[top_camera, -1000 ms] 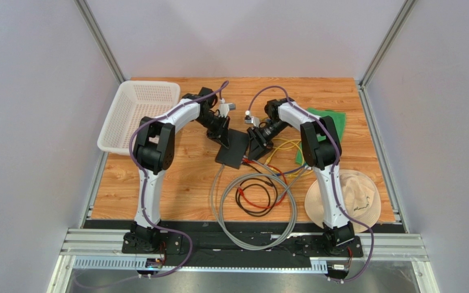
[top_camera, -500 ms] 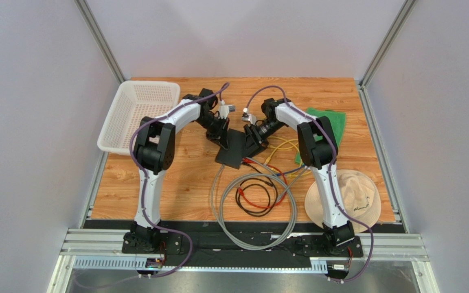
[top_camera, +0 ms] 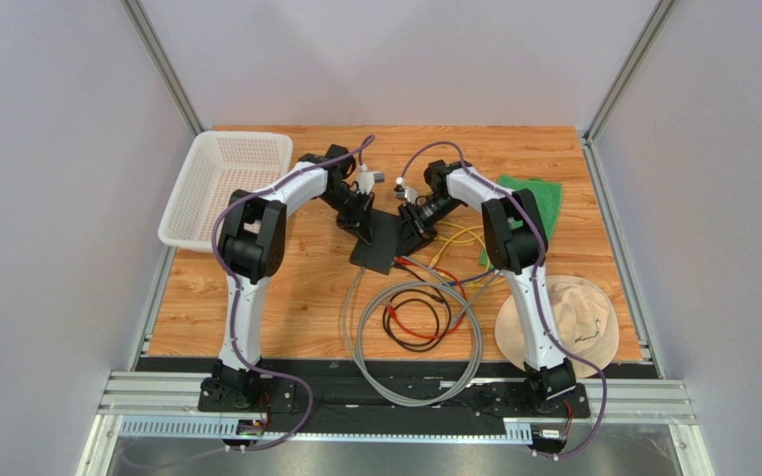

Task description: Pull the plug from the switch port

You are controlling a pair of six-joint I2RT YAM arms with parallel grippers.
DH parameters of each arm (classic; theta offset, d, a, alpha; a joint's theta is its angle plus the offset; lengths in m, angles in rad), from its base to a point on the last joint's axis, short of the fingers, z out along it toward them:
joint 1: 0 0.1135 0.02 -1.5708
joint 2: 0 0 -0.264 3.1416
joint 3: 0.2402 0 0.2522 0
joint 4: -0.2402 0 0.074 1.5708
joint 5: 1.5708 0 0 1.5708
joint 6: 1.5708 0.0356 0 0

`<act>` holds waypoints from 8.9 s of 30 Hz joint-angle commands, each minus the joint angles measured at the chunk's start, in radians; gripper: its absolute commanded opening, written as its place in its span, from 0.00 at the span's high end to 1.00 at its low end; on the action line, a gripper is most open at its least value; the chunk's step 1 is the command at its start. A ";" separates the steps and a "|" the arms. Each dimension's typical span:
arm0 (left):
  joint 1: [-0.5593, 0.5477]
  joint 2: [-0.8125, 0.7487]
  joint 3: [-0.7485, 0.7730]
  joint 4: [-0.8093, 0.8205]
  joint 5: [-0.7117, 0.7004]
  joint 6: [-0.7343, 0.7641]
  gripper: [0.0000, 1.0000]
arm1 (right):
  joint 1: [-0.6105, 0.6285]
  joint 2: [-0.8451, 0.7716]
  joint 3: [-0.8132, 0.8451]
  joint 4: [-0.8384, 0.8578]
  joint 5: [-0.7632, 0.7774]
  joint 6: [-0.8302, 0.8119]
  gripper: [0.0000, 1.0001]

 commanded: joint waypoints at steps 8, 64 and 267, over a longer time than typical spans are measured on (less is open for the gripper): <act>-0.009 0.030 -0.006 0.001 -0.044 0.023 0.99 | 0.063 0.050 0.019 0.124 0.294 0.033 0.87; -0.033 -0.074 0.027 -0.026 -0.136 0.040 1.00 | -0.298 -0.122 0.315 -0.123 0.532 -0.188 1.00; 0.109 -0.174 -0.020 -0.042 -0.058 -0.013 0.47 | 0.040 -0.112 0.131 0.041 0.342 -0.208 0.60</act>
